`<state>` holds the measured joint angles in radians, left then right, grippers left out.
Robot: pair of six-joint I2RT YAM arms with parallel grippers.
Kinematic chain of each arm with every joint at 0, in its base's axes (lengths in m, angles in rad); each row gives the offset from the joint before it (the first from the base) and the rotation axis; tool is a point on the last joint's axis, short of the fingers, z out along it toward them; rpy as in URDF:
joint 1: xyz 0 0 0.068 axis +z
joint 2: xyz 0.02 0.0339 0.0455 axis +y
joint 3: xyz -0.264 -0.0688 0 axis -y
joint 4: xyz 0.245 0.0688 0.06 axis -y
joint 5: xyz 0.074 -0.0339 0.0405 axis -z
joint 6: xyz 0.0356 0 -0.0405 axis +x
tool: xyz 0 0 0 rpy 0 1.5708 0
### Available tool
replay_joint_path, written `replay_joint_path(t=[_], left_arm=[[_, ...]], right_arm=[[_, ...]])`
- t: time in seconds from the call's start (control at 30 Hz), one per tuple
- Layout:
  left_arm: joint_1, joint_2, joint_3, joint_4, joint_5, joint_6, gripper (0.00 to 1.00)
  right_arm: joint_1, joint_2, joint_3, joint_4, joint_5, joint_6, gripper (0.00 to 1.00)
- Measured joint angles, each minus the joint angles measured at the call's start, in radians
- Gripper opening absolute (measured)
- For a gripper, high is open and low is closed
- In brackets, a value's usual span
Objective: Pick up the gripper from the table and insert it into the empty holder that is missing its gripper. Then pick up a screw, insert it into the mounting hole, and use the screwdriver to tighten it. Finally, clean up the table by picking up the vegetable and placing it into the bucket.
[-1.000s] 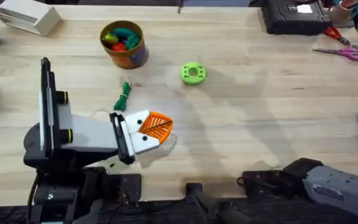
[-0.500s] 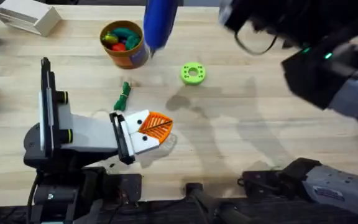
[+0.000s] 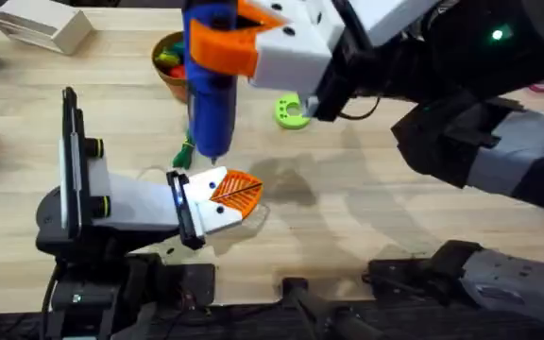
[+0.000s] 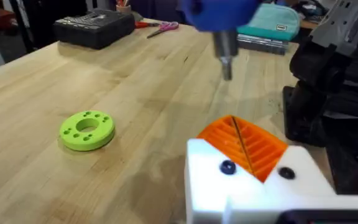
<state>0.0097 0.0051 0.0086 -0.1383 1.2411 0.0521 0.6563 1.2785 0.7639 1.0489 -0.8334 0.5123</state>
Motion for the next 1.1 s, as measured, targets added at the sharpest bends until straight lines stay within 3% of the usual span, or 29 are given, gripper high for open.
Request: replay_joint_path(t=[0.27, 1.1], left_arm=[[0.0, 0.0, 0.0, 0.0, 0.0, 0.0, 0.007], [0.0, 0.0, 0.0, 0.0, 0.0, 0.0, 0.007]], right_arm=[[0.021, 0.023, 0.0, 0.005, -0.093, -0.03, 0.03], [0.051, 0.04, 0.0, 0.005, -0.16, -0.174, 0.03]])
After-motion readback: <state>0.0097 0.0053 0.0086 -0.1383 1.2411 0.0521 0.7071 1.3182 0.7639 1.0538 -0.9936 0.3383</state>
